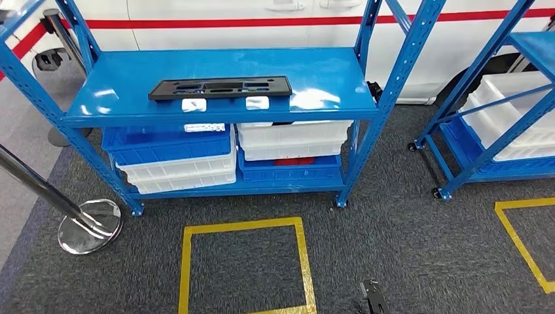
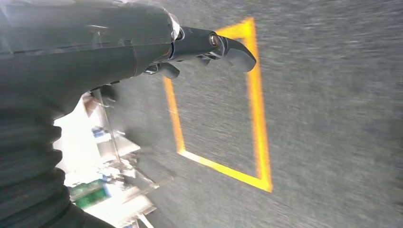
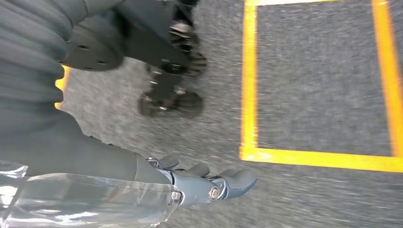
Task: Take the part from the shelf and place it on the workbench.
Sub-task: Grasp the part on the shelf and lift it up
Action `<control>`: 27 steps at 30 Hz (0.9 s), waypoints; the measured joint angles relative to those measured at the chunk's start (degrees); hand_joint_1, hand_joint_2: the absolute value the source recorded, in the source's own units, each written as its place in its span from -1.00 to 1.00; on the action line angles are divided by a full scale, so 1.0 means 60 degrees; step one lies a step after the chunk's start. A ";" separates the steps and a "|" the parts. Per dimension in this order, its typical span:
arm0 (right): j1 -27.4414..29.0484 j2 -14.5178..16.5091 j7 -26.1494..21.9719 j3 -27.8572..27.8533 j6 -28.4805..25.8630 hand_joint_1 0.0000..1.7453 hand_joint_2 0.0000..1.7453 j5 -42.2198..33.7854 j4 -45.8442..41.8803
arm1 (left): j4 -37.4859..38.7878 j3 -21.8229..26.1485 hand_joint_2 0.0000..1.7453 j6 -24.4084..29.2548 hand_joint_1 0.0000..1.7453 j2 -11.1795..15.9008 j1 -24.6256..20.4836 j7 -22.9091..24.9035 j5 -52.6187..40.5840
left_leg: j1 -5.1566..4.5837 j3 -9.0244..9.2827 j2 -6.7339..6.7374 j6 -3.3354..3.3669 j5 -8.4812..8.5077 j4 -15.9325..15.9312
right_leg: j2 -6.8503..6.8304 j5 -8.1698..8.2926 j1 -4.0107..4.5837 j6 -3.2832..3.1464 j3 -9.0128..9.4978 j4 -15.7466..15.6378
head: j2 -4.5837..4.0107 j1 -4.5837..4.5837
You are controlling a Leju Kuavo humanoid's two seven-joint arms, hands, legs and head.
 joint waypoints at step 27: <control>-0.0301 0.0551 -0.0574 -0.3352 -0.0989 -1.00 1.00 0.5267 0.1078 | 0.0259 0.3977 -1.00 0.0748 -1.00 -0.0720 -0.1555 -0.0212 -0.5846 | 0.0025 -0.0219 -0.0044 -0.0180 -0.0122 0.0571 | -0.0197 0.0140 0.0014 -0.0178 -0.0140 0.0002 | 0.0000 0.0001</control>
